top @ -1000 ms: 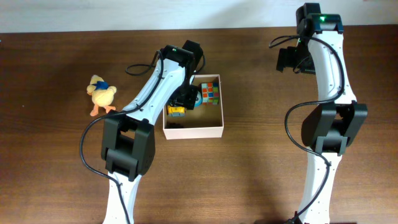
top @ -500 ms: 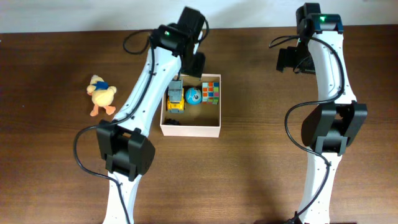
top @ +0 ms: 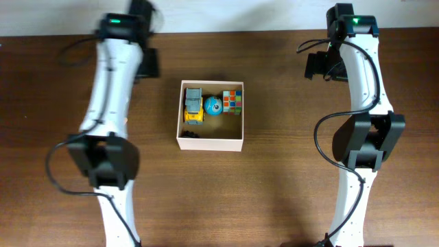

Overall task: Pack container
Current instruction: 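Lift the left gripper and move it back toward the duck, then lower the left gripper onto the plush duck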

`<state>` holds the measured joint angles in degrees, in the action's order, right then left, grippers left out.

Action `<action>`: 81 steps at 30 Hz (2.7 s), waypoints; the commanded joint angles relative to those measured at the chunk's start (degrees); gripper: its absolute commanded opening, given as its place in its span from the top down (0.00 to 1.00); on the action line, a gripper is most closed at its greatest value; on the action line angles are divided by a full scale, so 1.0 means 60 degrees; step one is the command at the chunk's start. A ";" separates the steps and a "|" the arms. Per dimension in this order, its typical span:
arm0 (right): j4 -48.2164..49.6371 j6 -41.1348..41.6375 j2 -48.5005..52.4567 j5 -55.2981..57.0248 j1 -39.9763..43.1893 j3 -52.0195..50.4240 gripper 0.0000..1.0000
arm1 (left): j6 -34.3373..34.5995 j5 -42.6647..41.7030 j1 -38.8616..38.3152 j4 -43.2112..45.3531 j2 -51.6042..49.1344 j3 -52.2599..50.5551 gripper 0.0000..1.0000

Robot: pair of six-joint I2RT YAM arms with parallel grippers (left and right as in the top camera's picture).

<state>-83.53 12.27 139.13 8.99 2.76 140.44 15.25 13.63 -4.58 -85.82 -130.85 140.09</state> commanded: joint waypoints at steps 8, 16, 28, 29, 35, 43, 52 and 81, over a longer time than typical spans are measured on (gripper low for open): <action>0.0000 0.0109 0.0022 0.0051 0.0062 0.0000 0.01 | 0.1985 -0.0375 0.2131 0.1173 -0.0127 -0.1264 0.40; 0.0000 0.0109 0.0022 0.0051 0.0062 0.0000 0.01 | 0.2273 -0.0382 0.2273 0.2167 -0.0233 -0.2943 0.41; 0.0000 0.0109 0.0022 0.0051 0.0062 0.0000 0.01 | 0.2229 -0.0375 0.2561 0.3166 -0.0295 -0.3683 0.47; 0.0000 0.0109 0.0022 0.0051 0.0062 0.0000 0.01 | 0.2226 -0.0375 0.2568 0.3209 -0.0321 -0.3683 0.48; 0.0000 0.0109 0.0022 0.0051 0.0062 0.0000 0.01 | 0.2233 -0.0390 0.2586 0.3315 -0.0517 -0.3683 0.62; 0.0000 0.0109 0.0022 0.0051 0.0062 0.0000 0.01 | 0.2233 -0.0561 0.2583 0.3315 -0.0576 -0.3687 0.95; 0.0000 0.0109 0.0022 0.0051 0.0062 0.0000 0.01 | 0.1679 -0.1093 0.2575 0.2750 -0.0565 -0.3089 0.98; 0.0000 0.0109 0.0022 0.0051 0.0062 0.0000 0.01 | -0.7235 -0.3195 -0.1038 -0.0058 -0.0565 0.3796 0.98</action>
<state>-83.53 12.23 139.13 8.97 2.76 140.44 -22.50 -0.67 -8.32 -86.83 -134.58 161.80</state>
